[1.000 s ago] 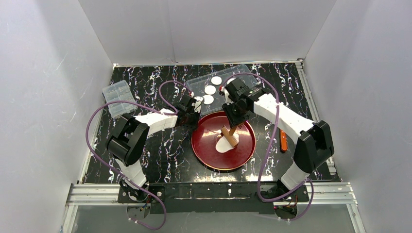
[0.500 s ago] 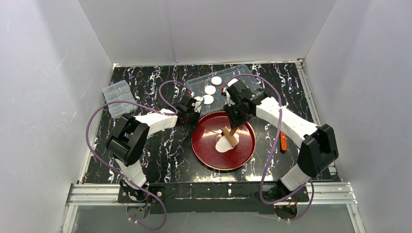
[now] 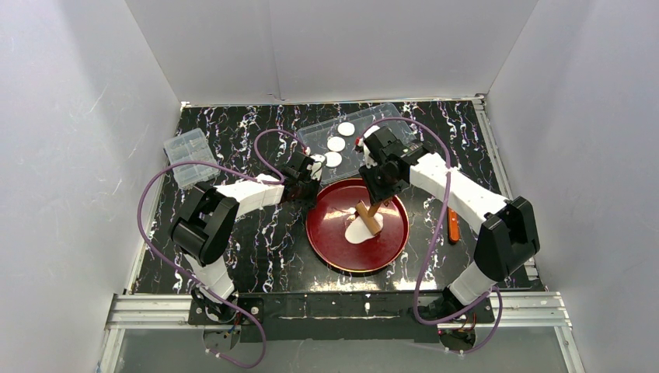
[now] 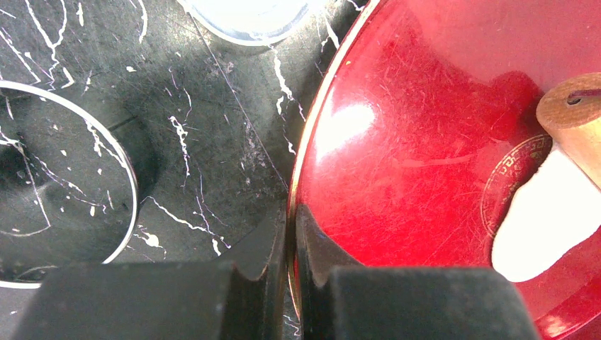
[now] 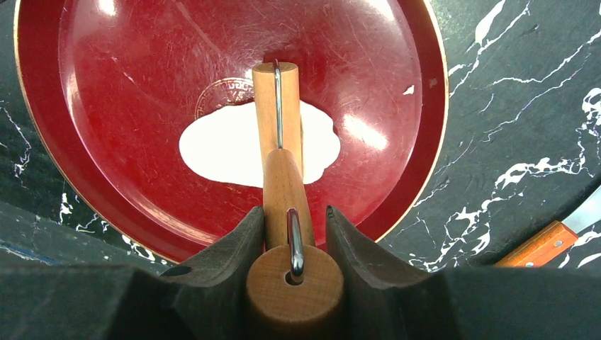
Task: Roll out the dumpling wrappers from the dough
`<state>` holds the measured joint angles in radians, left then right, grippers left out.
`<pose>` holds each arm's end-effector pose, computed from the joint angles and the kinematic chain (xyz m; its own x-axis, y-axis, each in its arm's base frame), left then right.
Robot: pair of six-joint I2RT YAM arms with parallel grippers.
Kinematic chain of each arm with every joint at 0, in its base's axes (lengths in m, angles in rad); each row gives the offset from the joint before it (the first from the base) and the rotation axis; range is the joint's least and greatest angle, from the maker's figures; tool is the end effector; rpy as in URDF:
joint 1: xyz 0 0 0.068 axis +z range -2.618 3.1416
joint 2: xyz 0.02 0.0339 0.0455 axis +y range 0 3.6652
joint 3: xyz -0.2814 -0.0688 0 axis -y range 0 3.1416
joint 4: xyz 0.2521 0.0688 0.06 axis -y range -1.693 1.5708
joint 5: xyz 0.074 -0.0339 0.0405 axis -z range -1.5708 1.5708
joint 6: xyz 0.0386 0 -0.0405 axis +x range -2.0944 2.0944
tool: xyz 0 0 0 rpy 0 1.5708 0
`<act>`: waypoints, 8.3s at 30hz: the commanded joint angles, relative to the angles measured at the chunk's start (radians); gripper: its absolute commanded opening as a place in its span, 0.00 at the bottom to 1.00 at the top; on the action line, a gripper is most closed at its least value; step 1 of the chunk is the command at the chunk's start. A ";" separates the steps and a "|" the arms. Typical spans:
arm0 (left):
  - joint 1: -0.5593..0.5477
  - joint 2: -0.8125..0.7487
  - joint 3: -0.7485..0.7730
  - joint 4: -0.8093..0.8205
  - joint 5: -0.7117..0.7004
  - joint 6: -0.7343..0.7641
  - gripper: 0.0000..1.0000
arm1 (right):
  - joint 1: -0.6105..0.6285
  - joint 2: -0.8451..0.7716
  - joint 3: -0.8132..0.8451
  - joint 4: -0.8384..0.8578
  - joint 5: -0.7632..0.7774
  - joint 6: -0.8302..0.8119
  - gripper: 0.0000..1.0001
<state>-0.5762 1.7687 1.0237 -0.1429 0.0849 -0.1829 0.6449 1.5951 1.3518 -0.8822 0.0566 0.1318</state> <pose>0.3104 -0.2056 0.1754 -0.7465 0.2689 -0.6085 0.4596 0.8698 -0.1795 0.2686 0.1993 0.2908 -0.7913 -0.4310 -0.4337 -0.4809 0.8768 0.0060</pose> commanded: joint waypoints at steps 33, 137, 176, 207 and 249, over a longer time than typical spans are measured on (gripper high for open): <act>-0.001 0.021 -0.029 -0.083 -0.098 0.048 0.00 | 0.274 0.183 0.095 -0.071 0.069 0.089 0.01; 0.010 0.022 -0.032 -0.081 -0.103 0.048 0.00 | 0.271 0.168 -0.039 0.017 0.129 0.090 0.01; 0.013 0.020 -0.029 -0.081 -0.102 0.046 0.00 | 0.467 0.164 0.068 0.053 -0.109 0.230 0.01; 0.015 0.021 -0.029 -0.081 -0.103 0.047 0.00 | 0.350 -0.041 0.184 -0.105 0.108 0.128 0.01; 0.020 0.026 -0.027 -0.081 -0.105 0.046 0.00 | 0.493 0.185 0.058 -0.013 0.071 0.203 0.01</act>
<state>-0.5728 1.7687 1.0237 -0.1425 0.0856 -0.1833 1.0840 1.6863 1.4120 -0.9276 0.3729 0.2230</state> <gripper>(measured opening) 0.034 0.408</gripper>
